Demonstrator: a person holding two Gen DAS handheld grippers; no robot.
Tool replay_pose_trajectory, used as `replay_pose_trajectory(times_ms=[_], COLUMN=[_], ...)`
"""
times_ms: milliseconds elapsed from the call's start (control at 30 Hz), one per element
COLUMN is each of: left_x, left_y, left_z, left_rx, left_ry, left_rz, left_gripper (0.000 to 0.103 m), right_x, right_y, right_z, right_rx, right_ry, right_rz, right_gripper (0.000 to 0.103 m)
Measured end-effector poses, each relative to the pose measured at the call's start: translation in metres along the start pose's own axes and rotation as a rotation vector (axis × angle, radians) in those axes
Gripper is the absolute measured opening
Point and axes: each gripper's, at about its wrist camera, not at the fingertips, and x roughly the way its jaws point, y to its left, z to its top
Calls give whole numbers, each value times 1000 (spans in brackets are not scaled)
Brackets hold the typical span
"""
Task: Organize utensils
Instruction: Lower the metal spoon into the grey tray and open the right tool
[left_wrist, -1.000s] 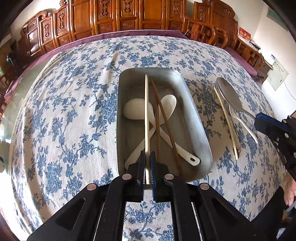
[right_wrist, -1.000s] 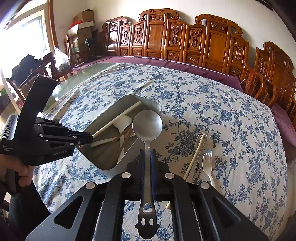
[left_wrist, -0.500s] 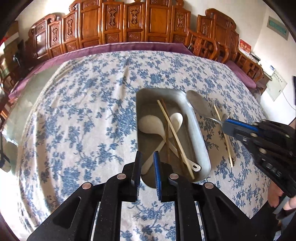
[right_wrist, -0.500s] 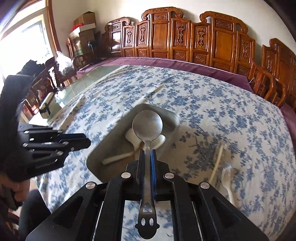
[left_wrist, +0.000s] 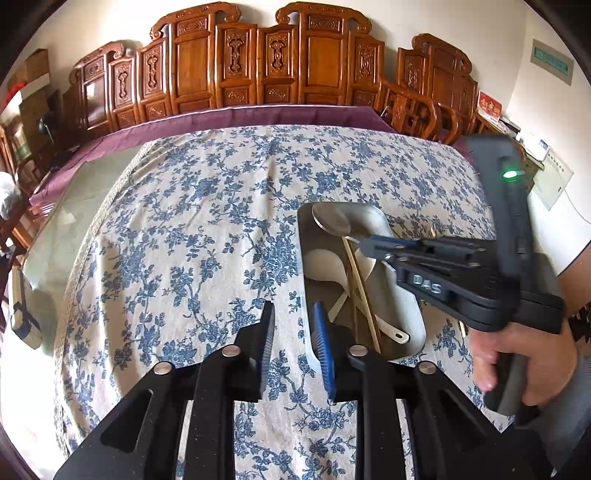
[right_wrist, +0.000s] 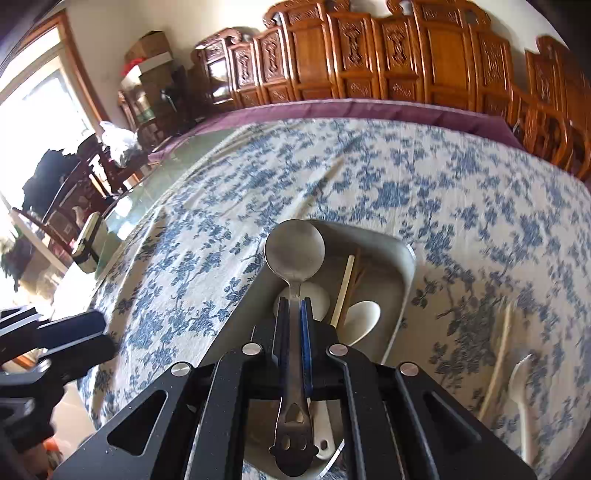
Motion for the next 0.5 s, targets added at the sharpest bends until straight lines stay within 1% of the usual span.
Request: replay_pose_trajectory(times_ms=[267, 433, 500], left_x=[-2, -1, -1], left_y=[9, 13, 14], left_z=[-4, -8, -9], left_rx=[-12, -19, -20], left_ry=[0, 8, 9], left_rz=[8, 17, 19], left_gripper=[23, 24, 24], right_x=[28, 36, 38], right_y=[-3, -5, -3], right_z=[-7, -6, -5], right_rx=[46, 82, 96], right_ry=[34, 48, 57], right_rz=[-49, -39, -13], right_gripper=[8, 8, 8])
